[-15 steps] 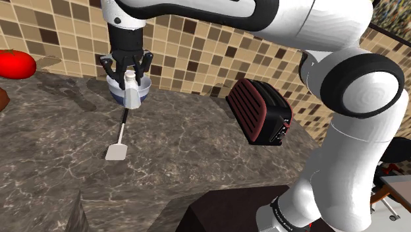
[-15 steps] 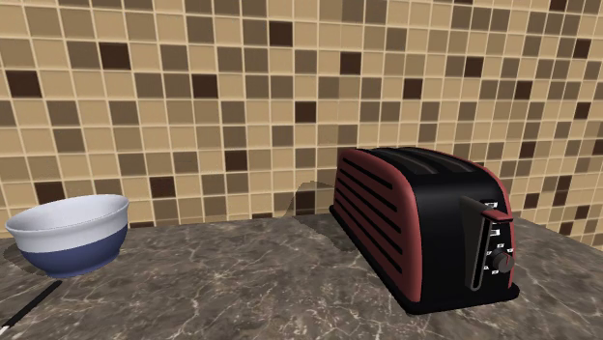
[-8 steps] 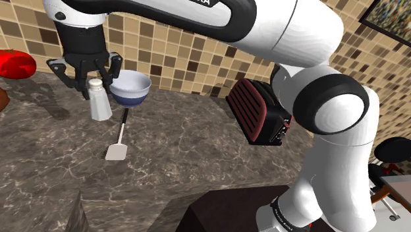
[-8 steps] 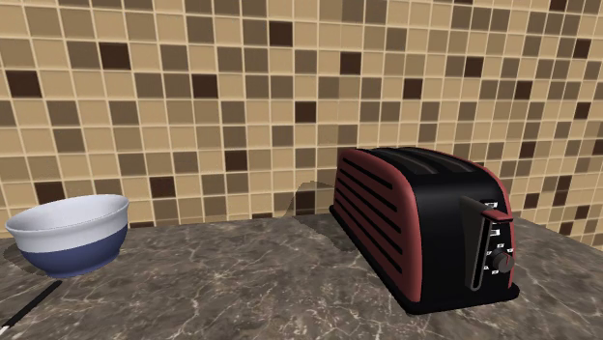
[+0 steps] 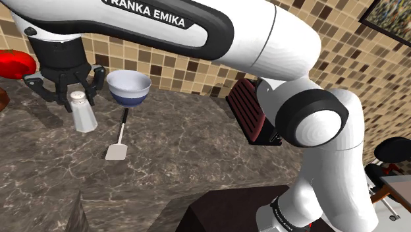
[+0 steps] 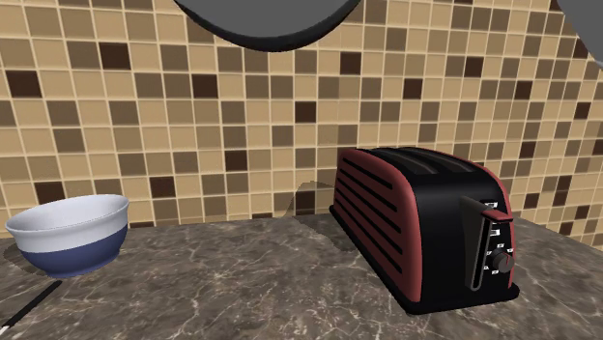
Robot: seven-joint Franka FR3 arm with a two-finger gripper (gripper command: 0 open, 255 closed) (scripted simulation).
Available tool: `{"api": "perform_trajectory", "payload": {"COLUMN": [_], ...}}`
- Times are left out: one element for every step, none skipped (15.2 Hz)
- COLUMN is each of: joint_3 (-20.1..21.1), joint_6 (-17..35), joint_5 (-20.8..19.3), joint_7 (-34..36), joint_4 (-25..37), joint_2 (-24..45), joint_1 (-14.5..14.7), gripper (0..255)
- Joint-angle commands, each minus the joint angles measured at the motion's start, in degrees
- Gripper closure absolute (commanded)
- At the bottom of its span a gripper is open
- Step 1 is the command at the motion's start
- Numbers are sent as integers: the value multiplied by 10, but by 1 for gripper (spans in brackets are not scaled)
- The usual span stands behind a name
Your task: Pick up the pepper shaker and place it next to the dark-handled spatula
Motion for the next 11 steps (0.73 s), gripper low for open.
{"api": "perform_trajectory", "payload": {"joint_3": [1, 2, 2, 2, 2, 2, 3, 3, 3, 3, 3], "joint_6": [25, 36, 46, 55, 64, 73, 82, 91, 99, 107, 115], "joint_5": [1, 2, 2, 2, 2, 2, 2, 2, 2, 2, 2], "joint_7": [4, 5, 6, 7, 8, 9, 11, 12, 13, 13, 14], "joint_4": [-37, -52, -65, -77, -89, -100, -111, -121, -131, -140, -149], "joint_2": [-12, -16, -19, -22, -24, -26, -28, -29, -30, -31, -32], "joint_1": [-4, -6, -7, -8, -10, -11, -12, -13, -14, -14, -15], "gripper": [255, 255, 255, 255, 255, 255, 255, 255, 255, 255, 255]}}
